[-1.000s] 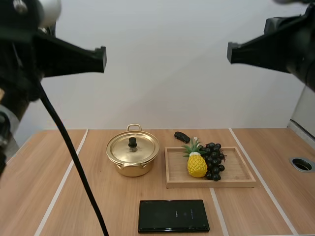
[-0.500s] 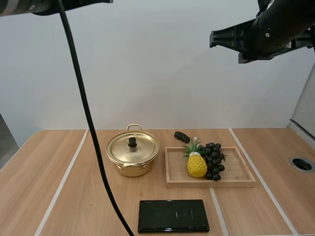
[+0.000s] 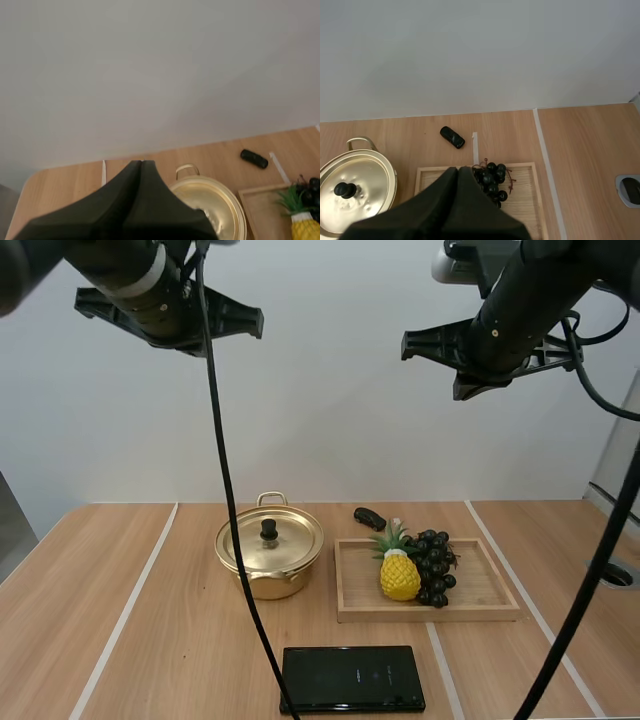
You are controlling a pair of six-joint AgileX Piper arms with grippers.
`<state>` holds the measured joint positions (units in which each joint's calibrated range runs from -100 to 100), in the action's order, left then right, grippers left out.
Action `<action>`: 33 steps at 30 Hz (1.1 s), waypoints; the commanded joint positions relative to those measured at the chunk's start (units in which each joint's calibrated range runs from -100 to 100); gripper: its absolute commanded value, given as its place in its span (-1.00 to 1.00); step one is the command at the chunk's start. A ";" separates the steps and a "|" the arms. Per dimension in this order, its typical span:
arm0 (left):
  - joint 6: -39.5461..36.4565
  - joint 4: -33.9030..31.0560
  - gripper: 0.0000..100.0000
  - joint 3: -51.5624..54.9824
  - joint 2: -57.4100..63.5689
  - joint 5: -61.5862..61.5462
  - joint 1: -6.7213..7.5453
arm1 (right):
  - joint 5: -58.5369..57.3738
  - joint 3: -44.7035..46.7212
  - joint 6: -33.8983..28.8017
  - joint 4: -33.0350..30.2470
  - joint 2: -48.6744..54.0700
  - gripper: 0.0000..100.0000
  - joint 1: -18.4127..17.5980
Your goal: Open the pot, put the grape inside, and close it
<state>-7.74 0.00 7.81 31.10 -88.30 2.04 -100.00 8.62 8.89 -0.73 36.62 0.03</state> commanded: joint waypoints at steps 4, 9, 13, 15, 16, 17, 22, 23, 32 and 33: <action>-0.77 0.60 -1.00 -0.65 -6.50 -7.26 0.15 | 0.00 0.16 0.02 0.73 -4.97 -1.00 0.28; -0.77 0.60 -1.00 -0.65 -9.48 -9.67 0.15 | 0.00 4.96 0.20 0.40 -5.62 -1.00 0.28; -0.77 0.79 -1.00 -0.65 -9.96 -9.67 0.15 | 0.00 9.54 0.44 -0.39 -5.62 -1.00 0.28; -0.77 1.04 -1.00 -0.65 -9.96 -9.67 0.15 | 0.00 10.45 0.44 -0.73 -5.62 -1.00 0.28; -0.77 1.04 -1.00 -0.65 -9.96 -9.67 0.15 | 0.00 10.45 0.44 -1.05 -5.62 -1.00 0.28; -0.77 1.04 -1.00 -0.65 -9.96 -9.67 0.15 | 0.00 10.45 0.44 -1.62 -5.62 -1.00 0.28; -0.77 1.05 -0.79 -0.65 -10.18 -9.67 0.15 | 0.00 10.45 0.44 -2.58 -5.62 -0.61 0.28; -0.77 1.05 -0.58 -0.65 -10.18 -10.03 0.15 | 0.00 10.45 0.44 -2.58 -5.62 -0.27 0.28; 2.32 1.05 1.00 -0.65 -10.18 -11.70 0.15 | 0.00 10.45 0.44 -2.99 -5.38 1.00 0.28; 2.32 1.05 1.00 -0.65 -10.18 -11.70 0.15 | 0.00 10.45 0.44 -2.99 -5.26 1.00 0.28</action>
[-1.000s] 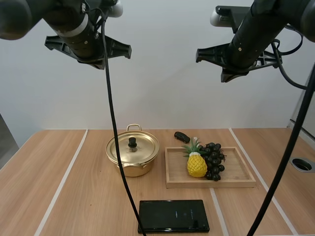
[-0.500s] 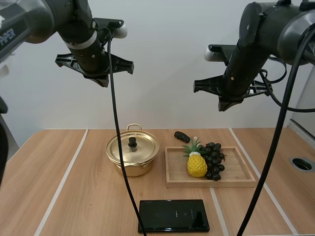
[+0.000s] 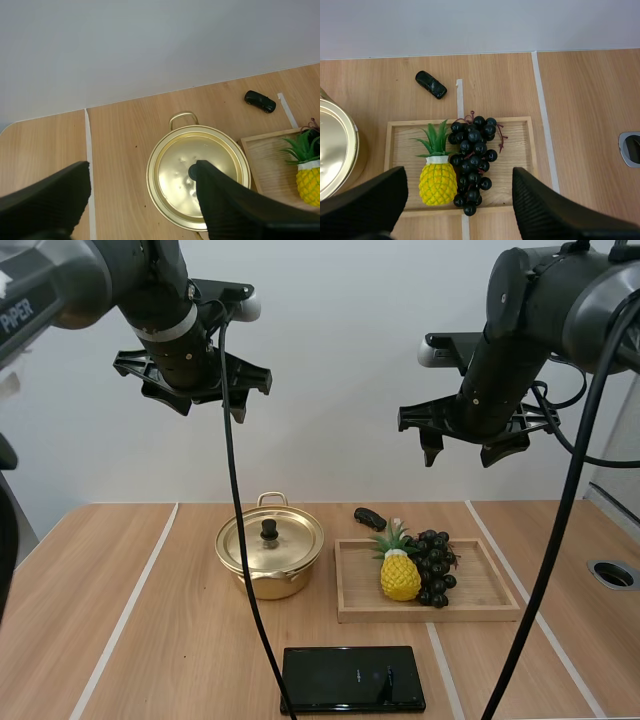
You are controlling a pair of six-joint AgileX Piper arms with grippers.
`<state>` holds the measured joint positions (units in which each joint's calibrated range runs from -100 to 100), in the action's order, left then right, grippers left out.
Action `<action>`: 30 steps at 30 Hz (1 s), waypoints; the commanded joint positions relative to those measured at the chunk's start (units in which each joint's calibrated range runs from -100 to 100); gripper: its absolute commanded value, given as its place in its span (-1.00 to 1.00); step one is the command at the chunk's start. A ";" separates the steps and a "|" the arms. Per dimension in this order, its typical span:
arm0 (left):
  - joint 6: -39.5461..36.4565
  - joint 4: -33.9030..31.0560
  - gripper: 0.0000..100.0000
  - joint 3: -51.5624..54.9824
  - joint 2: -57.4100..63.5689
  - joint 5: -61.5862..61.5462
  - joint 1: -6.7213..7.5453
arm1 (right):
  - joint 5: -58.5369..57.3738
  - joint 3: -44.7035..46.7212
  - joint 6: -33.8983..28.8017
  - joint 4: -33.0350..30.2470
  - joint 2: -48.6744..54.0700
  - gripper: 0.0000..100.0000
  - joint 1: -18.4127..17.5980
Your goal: Open the pot, put the grape inside, and close it
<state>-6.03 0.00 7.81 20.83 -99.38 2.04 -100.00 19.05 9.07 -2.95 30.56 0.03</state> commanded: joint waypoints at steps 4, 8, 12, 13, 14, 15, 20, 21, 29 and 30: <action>0.61 1.05 1.00 -0.65 0.08 -0.62 0.15 | 0.00 -0.11 0.26 -0.78 0.90 1.00 0.28; 2.50 2.13 1.00 -0.52 0.08 -0.49 0.15 | 0.00 -0.11 0.26 -0.78 0.90 1.00 0.28; 9.47 7.33 1.00 1.85 0.08 -0.33 0.15 | 0.00 -0.11 0.26 -0.78 0.90 1.00 0.28; 10.44 8.46 1.00 2.74 -0.08 -0.11 0.15 | 0.00 -0.11 0.26 -0.78 0.90 1.00 0.28; 10.98 9.25 1.00 3.63 -0.21 0.11 0.15 | 0.00 -0.11 0.26 -0.78 0.90 1.00 0.28; 10.99 9.38 1.00 4.49 -0.43 0.59 0.15 | 0.00 -0.11 0.26 -0.78 0.90 1.00 0.28; 11.38 9.41 1.00 8.17 -3.24 2.53 0.15 | 0.00 -0.11 1.26 -0.78 0.90 1.00 0.28; 11.47 9.41 1.00 8.77 -3.92 2.77 0.15 | 0.00 -0.11 1.47 -0.78 0.90 1.00 0.28; 16.53 12.29 1.00 11.37 -8.38 3.73 0.15 | 0.00 -0.11 1.83 -0.78 0.90 1.00 0.28; 16.90 12.64 1.00 11.66 -9.08 4.42 0.15 | 0.00 -0.11 2.07 -0.78 0.90 1.00 0.28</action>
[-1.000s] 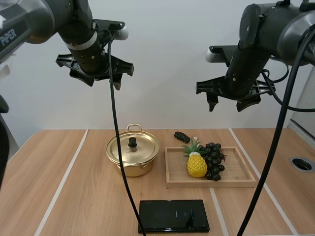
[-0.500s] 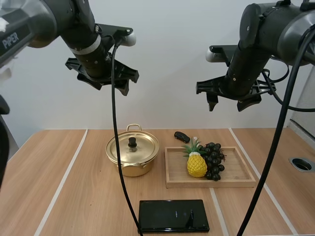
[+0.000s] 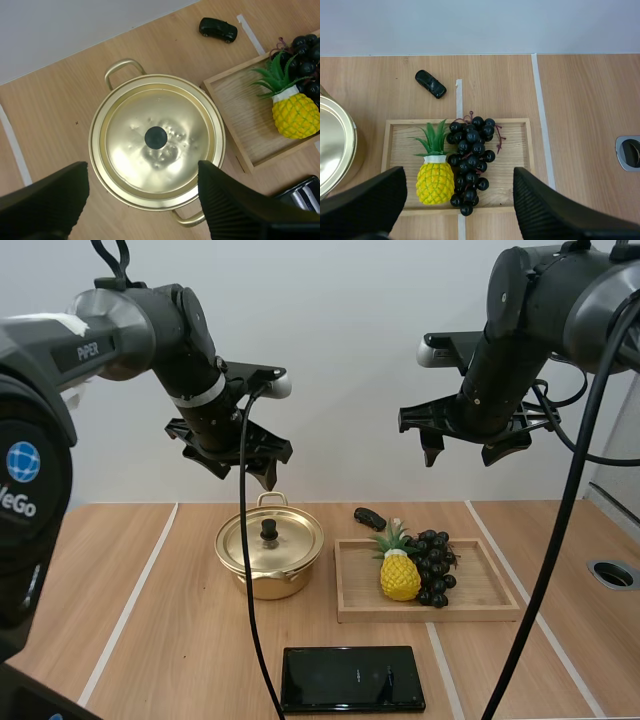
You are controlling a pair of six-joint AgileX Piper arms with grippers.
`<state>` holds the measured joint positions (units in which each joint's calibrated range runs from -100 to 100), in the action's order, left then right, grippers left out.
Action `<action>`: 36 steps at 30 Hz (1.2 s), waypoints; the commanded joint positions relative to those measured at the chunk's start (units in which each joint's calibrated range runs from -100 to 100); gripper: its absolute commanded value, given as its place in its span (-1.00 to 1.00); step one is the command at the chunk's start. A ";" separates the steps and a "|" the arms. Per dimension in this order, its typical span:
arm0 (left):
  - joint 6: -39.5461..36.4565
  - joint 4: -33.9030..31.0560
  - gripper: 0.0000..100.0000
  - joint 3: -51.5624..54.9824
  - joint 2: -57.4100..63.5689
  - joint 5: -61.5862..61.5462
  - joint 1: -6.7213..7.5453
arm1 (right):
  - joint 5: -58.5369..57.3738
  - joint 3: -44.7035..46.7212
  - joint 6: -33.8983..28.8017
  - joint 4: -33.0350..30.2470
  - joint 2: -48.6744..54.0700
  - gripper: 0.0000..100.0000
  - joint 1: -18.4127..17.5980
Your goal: Open the pot, put the grape inside, and close it
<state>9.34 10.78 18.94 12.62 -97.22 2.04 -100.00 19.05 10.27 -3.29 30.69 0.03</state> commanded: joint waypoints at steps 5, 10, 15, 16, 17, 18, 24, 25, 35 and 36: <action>2.72 2.34 1.00 0.82 -3.59 3.47 0.23 | 0.00 -0.11 2.10 -0.44 0.77 1.00 0.28; 4.01 2.37 1.00 0.82 -6.43 4.74 0.23 | 0.00 -0.11 2.10 -0.44 0.77 1.00 0.28; 6.02 2.95 1.00 0.82 -8.62 7.12 0.23 | 0.00 -0.11 2.10 -0.44 0.77 1.00 0.28; 6.25 2.95 1.00 0.82 -9.05 7.34 0.23 | 0.00 -0.11 2.10 -0.44 0.77 1.00 0.28; 6.60 2.95 1.00 0.82 -9.44 7.62 0.23 | 0.00 -0.11 2.10 -0.44 0.77 1.00 0.28; 6.85 2.95 1.00 0.82 -9.91 7.77 0.23 | 0.00 -0.11 2.10 -0.44 0.77 1.00 0.28; 8.19 4.04 1.00 0.82 -13.23 7.98 0.23 | 0.00 -0.11 2.06 -0.44 0.77 1.00 0.28; 8.27 4.63 1.00 0.82 -13.84 7.98 0.23 | 0.00 -0.11 2.06 -0.44 0.77 1.00 0.28; 10.11 6.29 1.00 0.82 -16.58 10.34 0.23 | 0.00 -0.11 2.06 -0.44 0.77 1.00 0.28; 10.38 6.29 1.00 0.82 -16.98 10.34 0.23 | 0.00 -0.11 2.06 -0.44 0.77 1.00 0.28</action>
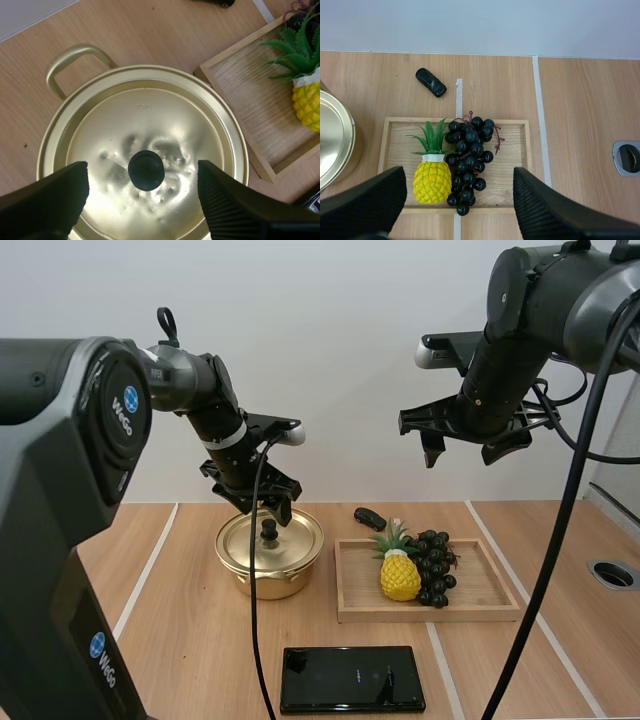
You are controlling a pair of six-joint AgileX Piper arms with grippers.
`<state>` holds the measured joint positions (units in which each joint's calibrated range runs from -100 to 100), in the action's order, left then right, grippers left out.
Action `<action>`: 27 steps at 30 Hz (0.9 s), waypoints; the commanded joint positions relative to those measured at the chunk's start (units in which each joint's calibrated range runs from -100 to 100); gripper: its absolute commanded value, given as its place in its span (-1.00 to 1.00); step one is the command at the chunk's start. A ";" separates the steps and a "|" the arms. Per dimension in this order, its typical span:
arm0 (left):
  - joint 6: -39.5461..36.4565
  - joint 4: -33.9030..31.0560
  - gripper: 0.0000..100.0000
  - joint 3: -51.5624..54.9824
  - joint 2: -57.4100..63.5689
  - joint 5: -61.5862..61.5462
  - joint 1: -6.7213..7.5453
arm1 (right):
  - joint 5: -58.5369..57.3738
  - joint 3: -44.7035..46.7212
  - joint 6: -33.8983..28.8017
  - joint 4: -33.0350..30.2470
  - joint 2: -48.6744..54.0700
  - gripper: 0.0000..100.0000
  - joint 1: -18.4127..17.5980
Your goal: Open the pot, put the grape inside, and close it
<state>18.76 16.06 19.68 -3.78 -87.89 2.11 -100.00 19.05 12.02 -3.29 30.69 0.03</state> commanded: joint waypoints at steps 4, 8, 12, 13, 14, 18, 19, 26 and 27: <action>1.15 1.01 1.00 0.08 -2.33 1.41 0.16 | 0.00 -0.11 0.30 -0.44 0.77 1.00 0.28; 1.15 1.01 1.00 0.08 -3.51 1.25 0.16 | 0.00 -0.11 0.30 -0.44 0.77 1.00 0.28; 1.15 1.01 1.00 0.08 -3.61 1.25 0.16 | 0.00 -0.11 0.30 -0.44 0.77 1.00 0.28; 1.15 1.04 1.00 0.08 -3.54 1.66 0.16 | 0.00 -0.11 0.30 -0.44 0.77 1.00 0.28; 1.15 1.04 1.00 0.08 -3.54 2.01 0.16 | 0.00 -0.11 0.30 -0.44 0.77 1.00 0.28; 1.15 1.04 0.47 0.08 -3.80 3.15 0.16 | 0.00 -0.11 0.30 -0.44 0.77 1.00 0.28; 1.15 1.15 0.12 0.08 -3.80 3.34 0.16 | 0.00 -0.11 0.30 -0.44 0.77 1.00 0.28; -0.25 1.15 -0.99 0.08 -3.80 3.34 0.16 | 0.00 -0.11 0.30 -0.44 0.77 1.00 0.28; -0.25 1.15 -0.99 0.08 -3.80 3.34 0.16 | 0.00 -0.11 0.30 -0.44 0.77 1.00 0.28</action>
<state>19.32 16.87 19.72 -7.55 -86.29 2.18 -100.00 19.05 12.02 -3.29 30.69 0.03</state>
